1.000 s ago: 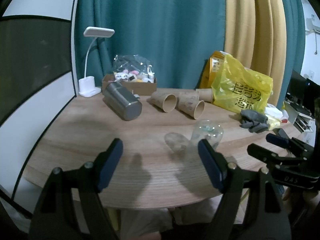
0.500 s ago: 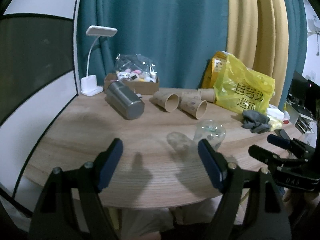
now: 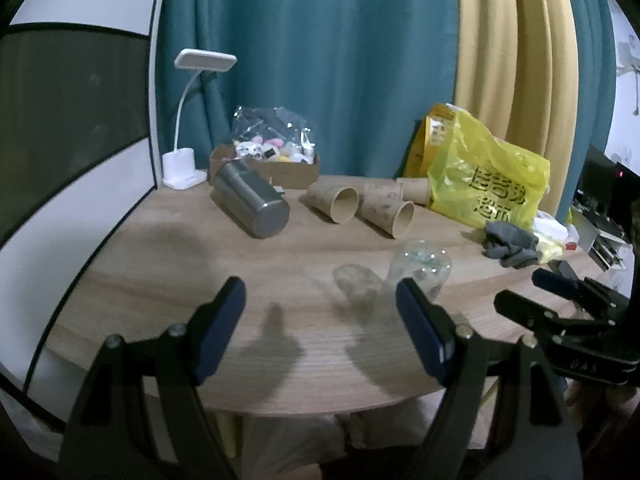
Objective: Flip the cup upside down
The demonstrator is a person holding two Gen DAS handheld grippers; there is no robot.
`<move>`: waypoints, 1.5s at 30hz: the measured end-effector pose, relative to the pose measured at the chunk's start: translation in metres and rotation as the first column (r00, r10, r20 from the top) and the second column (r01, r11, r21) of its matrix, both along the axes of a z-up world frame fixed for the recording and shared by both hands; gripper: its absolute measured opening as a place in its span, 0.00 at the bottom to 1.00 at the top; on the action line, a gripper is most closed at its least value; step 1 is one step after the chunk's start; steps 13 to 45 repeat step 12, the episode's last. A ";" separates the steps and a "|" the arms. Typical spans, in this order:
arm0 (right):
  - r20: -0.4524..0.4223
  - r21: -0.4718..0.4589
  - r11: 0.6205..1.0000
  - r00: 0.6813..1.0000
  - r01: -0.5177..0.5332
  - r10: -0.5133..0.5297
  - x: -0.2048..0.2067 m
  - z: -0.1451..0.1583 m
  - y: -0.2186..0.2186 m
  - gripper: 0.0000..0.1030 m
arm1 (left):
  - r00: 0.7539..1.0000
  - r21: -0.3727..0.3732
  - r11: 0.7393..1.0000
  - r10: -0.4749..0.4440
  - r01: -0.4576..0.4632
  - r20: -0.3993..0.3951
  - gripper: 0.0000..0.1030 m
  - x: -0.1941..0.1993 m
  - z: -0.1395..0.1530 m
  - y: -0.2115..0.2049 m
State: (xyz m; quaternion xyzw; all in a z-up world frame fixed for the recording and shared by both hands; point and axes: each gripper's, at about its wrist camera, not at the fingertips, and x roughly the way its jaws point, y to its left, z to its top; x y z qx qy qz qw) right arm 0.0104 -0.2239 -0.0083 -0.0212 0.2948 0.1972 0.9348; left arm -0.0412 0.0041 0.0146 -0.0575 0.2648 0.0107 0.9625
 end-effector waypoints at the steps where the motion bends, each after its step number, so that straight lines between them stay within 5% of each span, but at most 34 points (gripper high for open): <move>1: 0.000 -0.001 1.000 1.000 0.000 0.000 0.000 0.000 0.000 0.82 | 1.000 -0.001 1.000 -0.003 0.003 -0.001 0.77 0.000 0.000 0.000; 45: -0.002 0.008 1.000 1.000 -0.003 0.003 0.001 0.001 0.002 0.82 | 0.999 -0.010 1.000 -0.022 0.022 0.037 0.77 -0.005 0.008 0.003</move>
